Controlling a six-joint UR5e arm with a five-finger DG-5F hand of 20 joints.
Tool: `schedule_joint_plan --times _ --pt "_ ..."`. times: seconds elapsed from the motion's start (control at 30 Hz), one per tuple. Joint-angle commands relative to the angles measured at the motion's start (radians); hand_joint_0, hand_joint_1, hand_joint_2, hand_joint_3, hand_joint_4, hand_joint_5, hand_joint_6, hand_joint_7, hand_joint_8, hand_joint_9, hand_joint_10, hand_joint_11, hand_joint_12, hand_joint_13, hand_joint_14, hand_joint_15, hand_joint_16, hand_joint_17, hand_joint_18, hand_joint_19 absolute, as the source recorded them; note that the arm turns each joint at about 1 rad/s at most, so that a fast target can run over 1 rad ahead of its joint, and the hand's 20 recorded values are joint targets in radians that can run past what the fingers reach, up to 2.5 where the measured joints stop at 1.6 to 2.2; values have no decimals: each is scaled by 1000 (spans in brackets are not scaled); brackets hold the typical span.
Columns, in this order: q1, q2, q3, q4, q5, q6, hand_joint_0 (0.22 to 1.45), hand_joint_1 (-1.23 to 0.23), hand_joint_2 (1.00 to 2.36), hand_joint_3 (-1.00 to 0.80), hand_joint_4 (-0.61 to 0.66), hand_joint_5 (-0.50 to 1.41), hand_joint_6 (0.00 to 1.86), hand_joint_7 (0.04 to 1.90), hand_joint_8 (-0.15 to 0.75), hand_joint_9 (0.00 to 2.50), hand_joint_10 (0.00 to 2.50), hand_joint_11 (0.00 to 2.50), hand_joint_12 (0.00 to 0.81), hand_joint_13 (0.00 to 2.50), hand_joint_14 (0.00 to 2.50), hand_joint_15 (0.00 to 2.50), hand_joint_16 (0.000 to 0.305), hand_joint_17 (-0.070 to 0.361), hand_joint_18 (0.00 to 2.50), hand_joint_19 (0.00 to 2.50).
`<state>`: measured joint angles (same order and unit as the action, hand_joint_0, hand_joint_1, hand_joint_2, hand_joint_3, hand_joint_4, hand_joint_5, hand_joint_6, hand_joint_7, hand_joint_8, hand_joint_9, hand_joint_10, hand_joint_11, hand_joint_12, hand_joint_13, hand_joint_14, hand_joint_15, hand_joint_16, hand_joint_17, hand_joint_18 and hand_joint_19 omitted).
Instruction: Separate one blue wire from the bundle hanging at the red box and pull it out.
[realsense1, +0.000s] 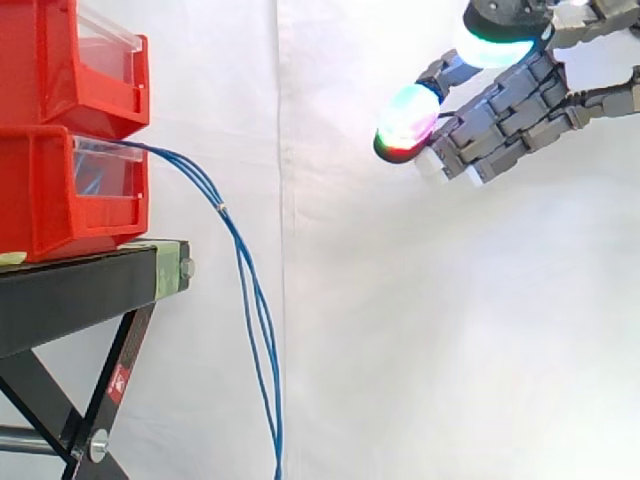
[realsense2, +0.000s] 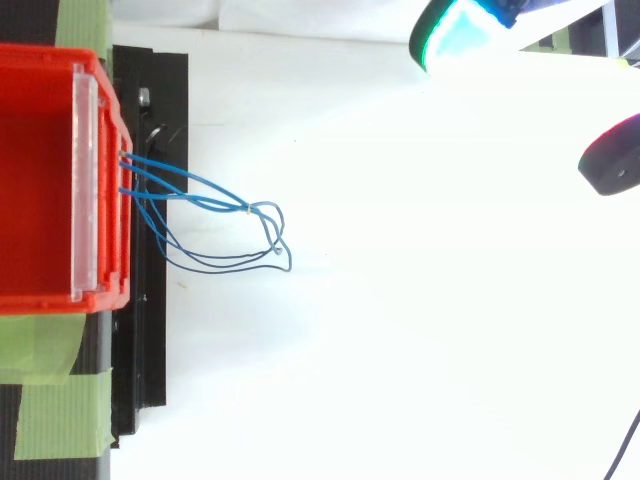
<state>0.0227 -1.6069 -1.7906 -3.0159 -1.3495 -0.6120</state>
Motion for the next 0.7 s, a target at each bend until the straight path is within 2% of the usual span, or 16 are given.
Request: schedule_joint_plan --times 0.0,0.43,0.67 --pt "0 -1 0 0 1 -29 541 -715 1000 -500 263 -180 502 830 312 503 7 186 383 414 7 225 55 124 363 251" --pt "13 -1 -1 6 -3 -81 541 -730 1000 -500 268 -174 503 854 317 537 6 222 388 449 9 246 55 124 414 277" --pt "11 -1 0 12 -3 -97 543 -715 1000 -500 270 -174 502 855 319 554 6 236 387 454 9 254 55 124 416 280"
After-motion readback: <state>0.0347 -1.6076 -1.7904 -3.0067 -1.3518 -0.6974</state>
